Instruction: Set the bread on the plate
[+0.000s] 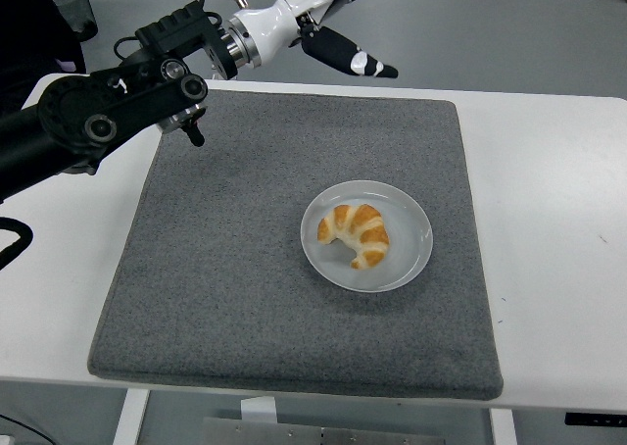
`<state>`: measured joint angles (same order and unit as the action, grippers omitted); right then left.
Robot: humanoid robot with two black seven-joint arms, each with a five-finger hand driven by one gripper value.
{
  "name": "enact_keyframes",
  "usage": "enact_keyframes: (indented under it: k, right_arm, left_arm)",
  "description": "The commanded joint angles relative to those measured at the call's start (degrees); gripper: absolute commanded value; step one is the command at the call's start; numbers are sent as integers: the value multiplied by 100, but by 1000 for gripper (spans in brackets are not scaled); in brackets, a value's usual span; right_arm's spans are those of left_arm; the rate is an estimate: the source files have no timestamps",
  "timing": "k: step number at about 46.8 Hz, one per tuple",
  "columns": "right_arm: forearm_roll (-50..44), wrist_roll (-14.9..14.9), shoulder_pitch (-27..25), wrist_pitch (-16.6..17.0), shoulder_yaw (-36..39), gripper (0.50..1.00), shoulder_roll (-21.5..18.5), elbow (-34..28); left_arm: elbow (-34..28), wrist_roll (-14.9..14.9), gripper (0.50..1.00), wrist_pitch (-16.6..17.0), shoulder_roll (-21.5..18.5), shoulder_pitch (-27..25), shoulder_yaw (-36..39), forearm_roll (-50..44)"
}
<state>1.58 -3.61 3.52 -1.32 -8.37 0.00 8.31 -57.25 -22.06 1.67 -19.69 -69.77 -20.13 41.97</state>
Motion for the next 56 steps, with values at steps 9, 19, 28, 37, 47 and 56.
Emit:
enact_keyframes:
  k: [9, 19, 28, 37, 47, 56]
  right_arm:
    - [0, 1, 0, 0, 2, 932, 0, 4]
    - [0, 1, 0, 0, 2, 930, 0, -5]
    - [0, 1, 0, 0, 2, 930, 0, -5]
    - [0, 1, 0, 0, 2, 930, 0, 4]
    - [0, 1, 0, 0, 2, 932, 0, 4]
    - [0, 1, 0, 0, 2, 930, 0, -5]
  left_arm:
    - [671, 280, 994, 105, -17, -37, -17, -2322]
    - [1338, 676, 996, 35, -149, -37, -236, -4029]
    - [1980, 975, 996, 44, -149, 68, -693, -4741]
    - [2499, 975, 1000, -132, -132, 402, -1115, -5207]
    - [2534, 966, 1000, -317, -105, 842, -1774, -5392]
    - [2552, 966, 1000, -949, -79, 1097, -2012, -5409]
